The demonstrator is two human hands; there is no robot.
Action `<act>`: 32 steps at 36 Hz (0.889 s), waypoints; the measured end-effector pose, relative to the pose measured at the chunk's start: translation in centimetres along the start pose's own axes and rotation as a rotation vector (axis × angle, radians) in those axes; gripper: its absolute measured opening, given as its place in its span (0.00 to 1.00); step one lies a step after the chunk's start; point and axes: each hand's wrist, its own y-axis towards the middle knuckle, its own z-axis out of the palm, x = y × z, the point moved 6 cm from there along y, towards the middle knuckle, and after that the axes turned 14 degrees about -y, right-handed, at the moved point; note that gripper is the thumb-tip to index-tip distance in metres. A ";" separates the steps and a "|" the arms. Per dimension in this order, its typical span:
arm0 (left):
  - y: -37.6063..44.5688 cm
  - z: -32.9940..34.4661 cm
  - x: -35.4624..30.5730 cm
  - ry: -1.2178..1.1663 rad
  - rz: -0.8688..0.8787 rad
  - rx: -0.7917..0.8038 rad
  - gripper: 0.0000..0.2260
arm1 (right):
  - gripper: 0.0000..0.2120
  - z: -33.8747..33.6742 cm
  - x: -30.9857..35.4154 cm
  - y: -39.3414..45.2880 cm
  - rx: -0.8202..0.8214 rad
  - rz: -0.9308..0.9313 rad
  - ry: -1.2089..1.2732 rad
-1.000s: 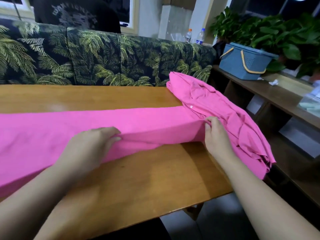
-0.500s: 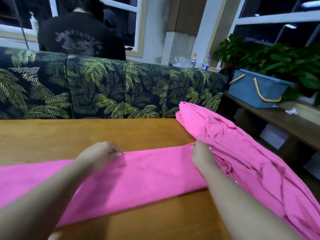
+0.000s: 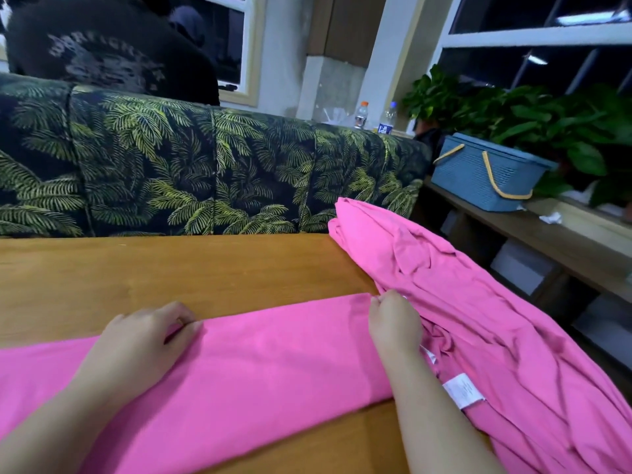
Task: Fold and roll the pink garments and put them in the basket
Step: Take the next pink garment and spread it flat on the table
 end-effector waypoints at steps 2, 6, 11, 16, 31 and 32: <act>0.0 0.1 0.9 -0.025 -0.011 0.033 0.05 | 0.16 0.0 0.1 0.1 0.006 -0.006 -0.054; 0.4 -0.3 2.6 -0.026 -0.007 0.052 0.07 | 0.16 -0.1 0.3 0.0 0.015 -0.012 -0.084; 0.5 -0.5 2.1 0.011 -0.044 0.030 0.07 | 0.11 -0.3 0.6 0.0 -0.024 -0.039 -0.015; 0.2 -1.2 1.9 -0.001 -0.042 -0.002 0.06 | 0.12 -2.8 4.0 -2.8 -0.123 -0.294 0.062; -8.6 -14.1 11.8 0.213 -0.222 -0.049 0.09 | 0.13 -7.9 27.2 -19.6 0.092 -1.030 0.262; -9.4 -15.3 12.8 0.235 -0.242 -0.054 0.09 | 0.13 -8.0 28.5 -20.5 0.101 -1.054 0.257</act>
